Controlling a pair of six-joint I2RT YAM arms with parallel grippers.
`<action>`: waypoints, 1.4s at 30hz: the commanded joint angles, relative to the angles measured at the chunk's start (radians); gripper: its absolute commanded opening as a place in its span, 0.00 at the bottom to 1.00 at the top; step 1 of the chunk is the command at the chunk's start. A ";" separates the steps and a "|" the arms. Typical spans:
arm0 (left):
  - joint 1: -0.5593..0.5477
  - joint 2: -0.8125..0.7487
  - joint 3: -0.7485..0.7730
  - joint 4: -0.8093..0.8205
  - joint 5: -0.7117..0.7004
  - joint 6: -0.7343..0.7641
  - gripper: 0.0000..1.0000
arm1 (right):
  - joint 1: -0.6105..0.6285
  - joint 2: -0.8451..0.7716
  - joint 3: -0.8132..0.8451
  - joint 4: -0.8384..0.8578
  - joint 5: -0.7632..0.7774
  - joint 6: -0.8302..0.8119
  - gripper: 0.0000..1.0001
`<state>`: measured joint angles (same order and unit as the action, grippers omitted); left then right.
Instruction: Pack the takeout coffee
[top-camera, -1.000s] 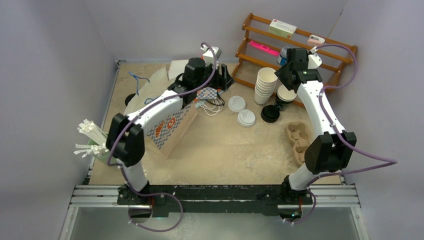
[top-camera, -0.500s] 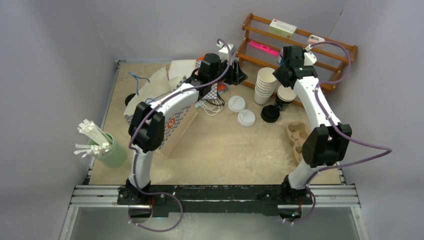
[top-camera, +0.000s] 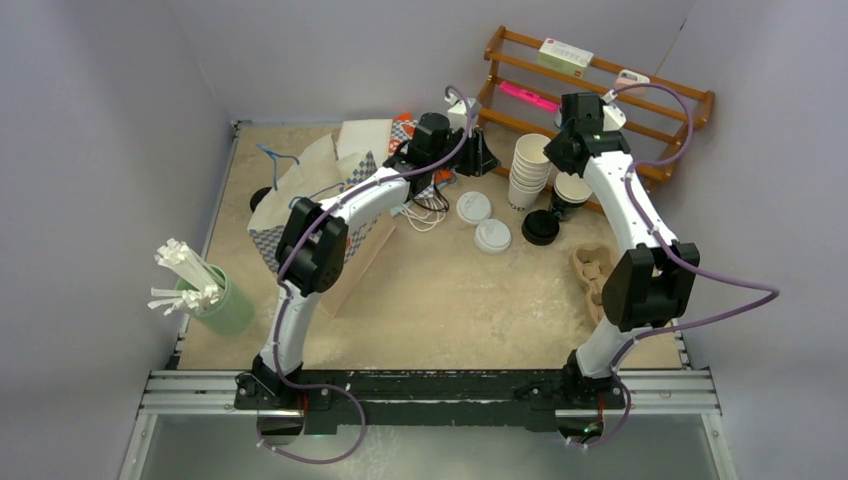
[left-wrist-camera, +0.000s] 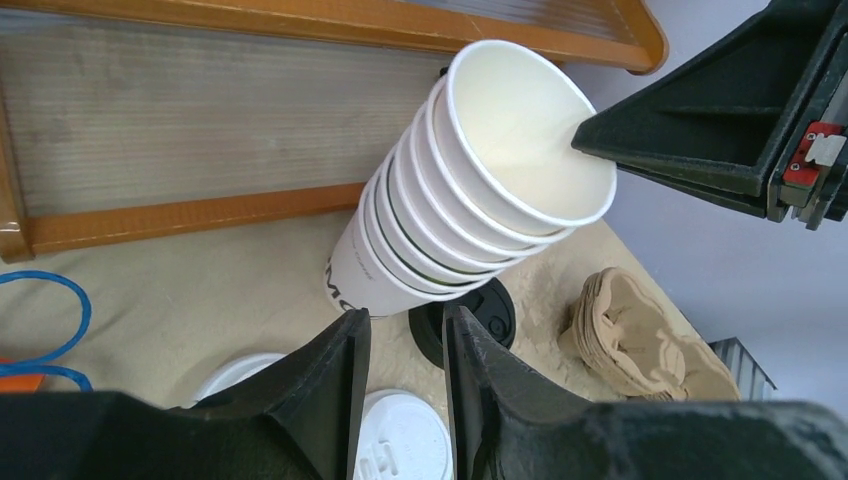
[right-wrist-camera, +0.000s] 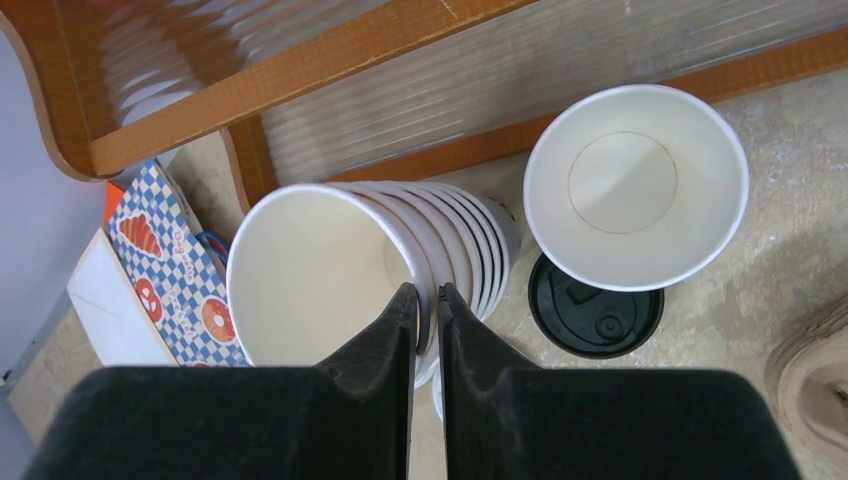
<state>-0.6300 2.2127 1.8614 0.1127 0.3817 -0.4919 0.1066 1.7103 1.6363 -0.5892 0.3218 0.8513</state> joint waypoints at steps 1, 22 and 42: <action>-0.004 0.018 0.058 0.073 0.040 -0.033 0.35 | 0.006 -0.031 0.034 0.003 -0.008 -0.015 0.12; -0.008 0.120 0.101 0.251 0.150 -0.207 0.53 | 0.005 -0.065 0.015 0.011 -0.061 -0.023 0.04; -0.010 0.182 0.151 0.252 0.140 -0.255 0.52 | 0.006 -0.119 0.026 0.010 -0.116 -0.043 0.04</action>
<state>-0.6315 2.3863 1.9728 0.3359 0.5251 -0.7418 0.1055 1.6199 1.6100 -0.5694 0.2440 0.8223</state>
